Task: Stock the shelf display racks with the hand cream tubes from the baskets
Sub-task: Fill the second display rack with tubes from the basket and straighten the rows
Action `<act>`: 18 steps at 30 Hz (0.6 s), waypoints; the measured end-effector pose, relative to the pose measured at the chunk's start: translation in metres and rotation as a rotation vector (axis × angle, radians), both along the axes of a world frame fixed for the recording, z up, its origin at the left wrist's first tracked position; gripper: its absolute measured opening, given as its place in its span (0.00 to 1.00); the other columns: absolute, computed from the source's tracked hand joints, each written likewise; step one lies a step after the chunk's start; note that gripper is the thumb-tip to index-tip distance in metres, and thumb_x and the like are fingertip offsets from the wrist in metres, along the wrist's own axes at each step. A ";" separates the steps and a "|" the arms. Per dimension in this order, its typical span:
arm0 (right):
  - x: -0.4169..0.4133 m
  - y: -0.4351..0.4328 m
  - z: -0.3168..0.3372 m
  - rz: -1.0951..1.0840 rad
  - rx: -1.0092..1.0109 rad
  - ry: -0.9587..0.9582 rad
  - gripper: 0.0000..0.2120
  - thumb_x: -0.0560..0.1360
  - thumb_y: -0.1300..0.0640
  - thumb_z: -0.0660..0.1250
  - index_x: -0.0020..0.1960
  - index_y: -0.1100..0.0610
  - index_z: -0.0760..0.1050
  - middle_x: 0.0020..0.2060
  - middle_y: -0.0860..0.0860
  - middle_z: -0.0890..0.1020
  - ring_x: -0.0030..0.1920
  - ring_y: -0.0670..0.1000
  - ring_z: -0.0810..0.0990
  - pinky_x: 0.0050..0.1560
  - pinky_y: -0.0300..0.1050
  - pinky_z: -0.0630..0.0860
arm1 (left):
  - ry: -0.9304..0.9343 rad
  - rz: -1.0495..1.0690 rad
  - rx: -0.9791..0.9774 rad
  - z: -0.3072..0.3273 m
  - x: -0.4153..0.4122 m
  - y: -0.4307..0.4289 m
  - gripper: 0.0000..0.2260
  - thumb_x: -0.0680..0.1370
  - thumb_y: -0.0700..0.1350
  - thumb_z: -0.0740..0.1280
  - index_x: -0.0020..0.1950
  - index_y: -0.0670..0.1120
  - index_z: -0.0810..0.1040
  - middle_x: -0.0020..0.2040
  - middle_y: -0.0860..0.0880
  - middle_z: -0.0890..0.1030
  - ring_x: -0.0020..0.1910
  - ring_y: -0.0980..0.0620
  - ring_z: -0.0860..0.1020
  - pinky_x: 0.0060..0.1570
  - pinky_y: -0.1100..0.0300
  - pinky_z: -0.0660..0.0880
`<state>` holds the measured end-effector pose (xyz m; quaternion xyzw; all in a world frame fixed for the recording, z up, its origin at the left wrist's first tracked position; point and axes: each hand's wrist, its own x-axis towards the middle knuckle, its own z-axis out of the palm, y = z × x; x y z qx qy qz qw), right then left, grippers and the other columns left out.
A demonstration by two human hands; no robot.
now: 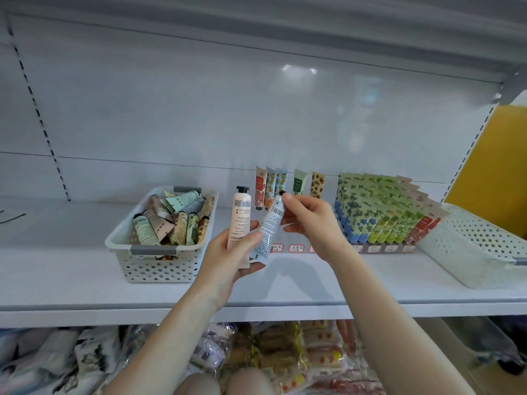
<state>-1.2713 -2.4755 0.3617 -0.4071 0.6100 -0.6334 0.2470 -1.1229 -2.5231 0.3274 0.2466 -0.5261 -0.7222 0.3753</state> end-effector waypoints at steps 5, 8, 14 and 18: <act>0.002 0.003 0.002 -0.027 -0.033 -0.088 0.09 0.77 0.56 0.64 0.44 0.60 0.79 0.33 0.52 0.82 0.32 0.45 0.80 0.33 0.35 0.77 | 0.002 0.020 0.049 -0.001 0.010 0.003 0.06 0.75 0.41 0.68 0.50 0.50 0.79 0.46 0.49 0.83 0.43 0.55 0.81 0.43 0.54 0.81; 0.003 0.005 0.003 -0.012 -0.041 -0.127 0.10 0.77 0.55 0.63 0.44 0.61 0.79 0.34 0.53 0.81 0.33 0.46 0.81 0.34 0.35 0.77 | -0.018 0.031 0.026 -0.004 0.013 0.004 0.07 0.74 0.41 0.69 0.49 0.50 0.79 0.46 0.48 0.83 0.40 0.54 0.83 0.40 0.60 0.81; 0.004 0.011 -0.003 0.083 -0.041 -0.253 0.12 0.79 0.56 0.60 0.49 0.63 0.78 0.37 0.53 0.82 0.36 0.47 0.81 0.37 0.37 0.79 | 0.071 -0.061 0.116 0.000 0.018 0.010 0.10 0.74 0.47 0.66 0.53 0.47 0.78 0.46 0.44 0.85 0.44 0.47 0.84 0.42 0.56 0.80; 0.004 0.012 -0.005 0.172 -0.042 -0.388 0.12 0.80 0.57 0.57 0.47 0.62 0.76 0.35 0.52 0.82 0.38 0.48 0.81 0.42 0.42 0.79 | 0.141 -0.144 0.187 0.004 0.019 0.012 0.13 0.73 0.49 0.63 0.52 0.43 0.77 0.46 0.40 0.84 0.43 0.45 0.84 0.44 0.53 0.80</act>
